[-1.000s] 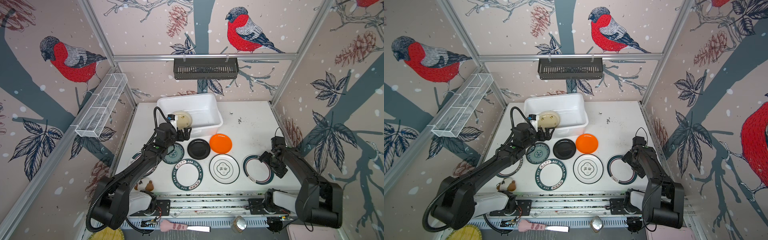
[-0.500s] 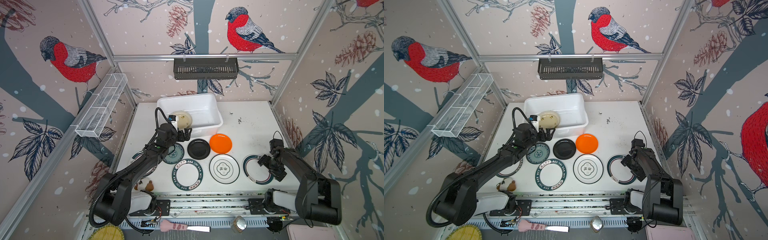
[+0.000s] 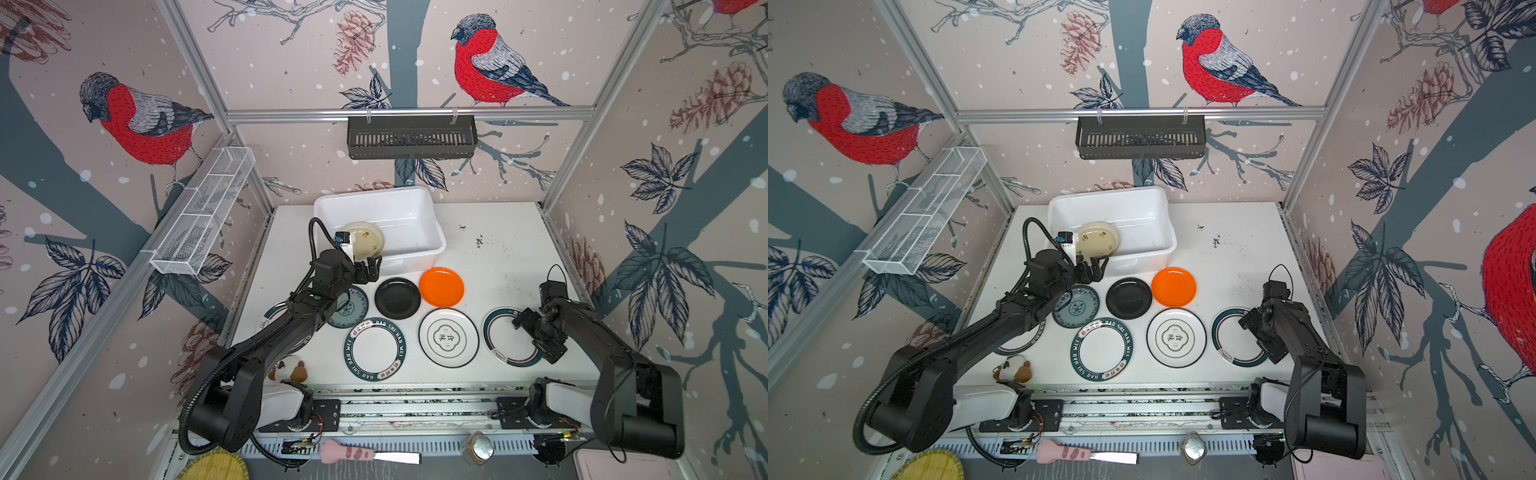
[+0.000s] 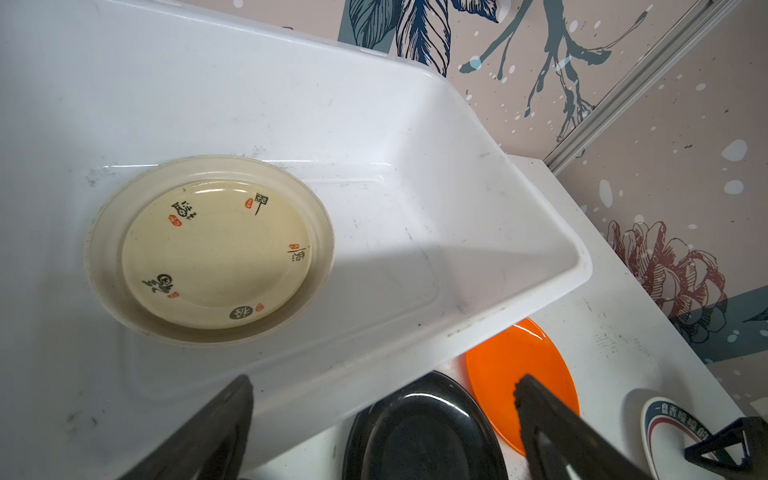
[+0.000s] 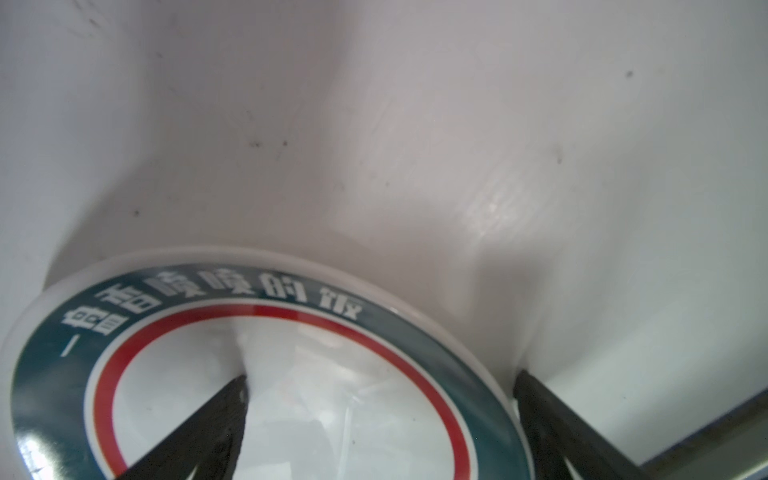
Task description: Place the plates into the plastic bin on the countertop
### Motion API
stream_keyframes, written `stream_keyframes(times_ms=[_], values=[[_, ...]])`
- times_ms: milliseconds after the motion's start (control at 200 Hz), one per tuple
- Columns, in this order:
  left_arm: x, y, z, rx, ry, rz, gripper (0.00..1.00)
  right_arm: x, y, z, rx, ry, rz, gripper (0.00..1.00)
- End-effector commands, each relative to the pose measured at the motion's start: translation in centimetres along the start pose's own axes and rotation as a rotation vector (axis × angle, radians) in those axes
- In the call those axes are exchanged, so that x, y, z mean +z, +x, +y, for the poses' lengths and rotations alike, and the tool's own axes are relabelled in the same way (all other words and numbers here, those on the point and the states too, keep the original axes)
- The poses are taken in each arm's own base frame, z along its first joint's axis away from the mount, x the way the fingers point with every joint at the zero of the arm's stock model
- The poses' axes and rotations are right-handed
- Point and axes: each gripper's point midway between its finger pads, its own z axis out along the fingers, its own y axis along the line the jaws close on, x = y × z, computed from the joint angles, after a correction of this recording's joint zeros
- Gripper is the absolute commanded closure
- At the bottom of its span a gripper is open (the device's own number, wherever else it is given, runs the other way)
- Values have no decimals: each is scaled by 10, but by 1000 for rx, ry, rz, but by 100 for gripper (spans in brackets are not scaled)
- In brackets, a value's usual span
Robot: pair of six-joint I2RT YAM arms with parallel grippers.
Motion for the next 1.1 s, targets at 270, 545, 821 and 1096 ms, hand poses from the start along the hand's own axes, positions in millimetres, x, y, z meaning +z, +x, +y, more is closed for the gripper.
stream_keyframes(times_ms=[270, 545, 821, 1096], values=[[3, 2, 4, -1, -14, 5, 2, 7, 11, 5, 42, -65, 29, 15], [4, 2, 2, -8, -5, 13, 2, 19, 24, 3, 74, -141, 14, 45], [5, 1, -4, -24, 19, 33, 2, 22, 26, 8, 106, -276, -58, 54], [1, -5, -15, -50, 68, 45, 2, 19, 29, 17, 111, -391, -94, 52]])
